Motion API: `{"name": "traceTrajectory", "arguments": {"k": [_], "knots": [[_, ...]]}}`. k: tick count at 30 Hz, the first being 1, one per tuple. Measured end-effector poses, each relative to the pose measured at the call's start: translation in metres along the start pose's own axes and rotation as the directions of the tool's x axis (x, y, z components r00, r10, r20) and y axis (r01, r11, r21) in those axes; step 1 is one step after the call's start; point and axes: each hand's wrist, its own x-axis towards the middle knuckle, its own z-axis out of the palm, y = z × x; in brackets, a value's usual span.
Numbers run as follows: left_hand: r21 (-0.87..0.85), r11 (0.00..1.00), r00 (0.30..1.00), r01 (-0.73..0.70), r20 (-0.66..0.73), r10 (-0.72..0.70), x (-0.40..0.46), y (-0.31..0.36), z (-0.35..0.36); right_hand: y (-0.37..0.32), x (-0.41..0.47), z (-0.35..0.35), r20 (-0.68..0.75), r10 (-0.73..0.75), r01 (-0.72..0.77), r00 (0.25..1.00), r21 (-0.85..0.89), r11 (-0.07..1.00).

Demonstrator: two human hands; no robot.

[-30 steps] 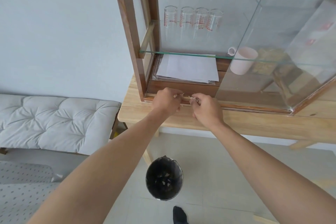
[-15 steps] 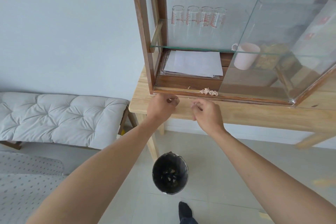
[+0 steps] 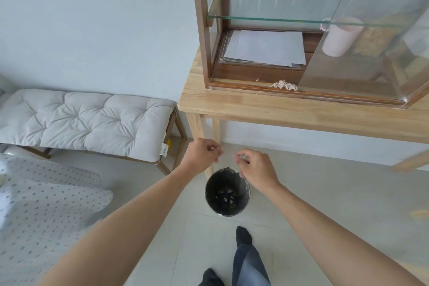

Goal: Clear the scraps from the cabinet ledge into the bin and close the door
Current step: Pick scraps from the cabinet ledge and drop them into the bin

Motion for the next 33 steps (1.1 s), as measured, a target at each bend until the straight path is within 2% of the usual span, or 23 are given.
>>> {"name": "traceTrajectory", "arguments": {"k": [6, 11, 15, 19, 24, 33], "knots": [[0.099, 0.985, 0.966, 0.143, 0.204, -0.161, 0.001, -0.023, 0.025, 0.021, 0.002, 0.019, 0.12, 0.088, -0.078, 0.989, -0.089, 0.993], [0.112, 0.981, 0.963, 0.157, 0.201, -0.178, 0.008, -0.032, 0.024, 0.028, 0.008, 0.01, 0.085, 0.127, -0.118, 0.988, -0.1, 0.988], [0.06, 0.993, 0.98, 0.099, 0.168, -0.108, 0.01, -0.02, 0.007, 0.019, 0.01, -0.008, -0.003, 0.114, -0.114, 0.993, -0.068, 0.991], [0.018, 0.999, 0.995, -0.047, 0.085, 0.046, 0.009, 0.015, -0.019, -0.004, 0.007, -0.036, -0.095, 0.072, -0.075, 0.993, -0.035, 0.997], [-0.004, 0.983, 0.983, -0.184, -0.012, 0.184, 0.015, 0.069, -0.054, -0.04, 0.004, -0.08, -0.217, 0.02, -0.025, 0.976, -0.02, 0.999], [0.075, 0.958, 0.958, -0.277, -0.058, 0.281, 0.049, 0.129, -0.073, -0.067, 0.027, -0.147, -0.345, -0.007, 0.001, 0.939, -0.018, 1.0]]}}
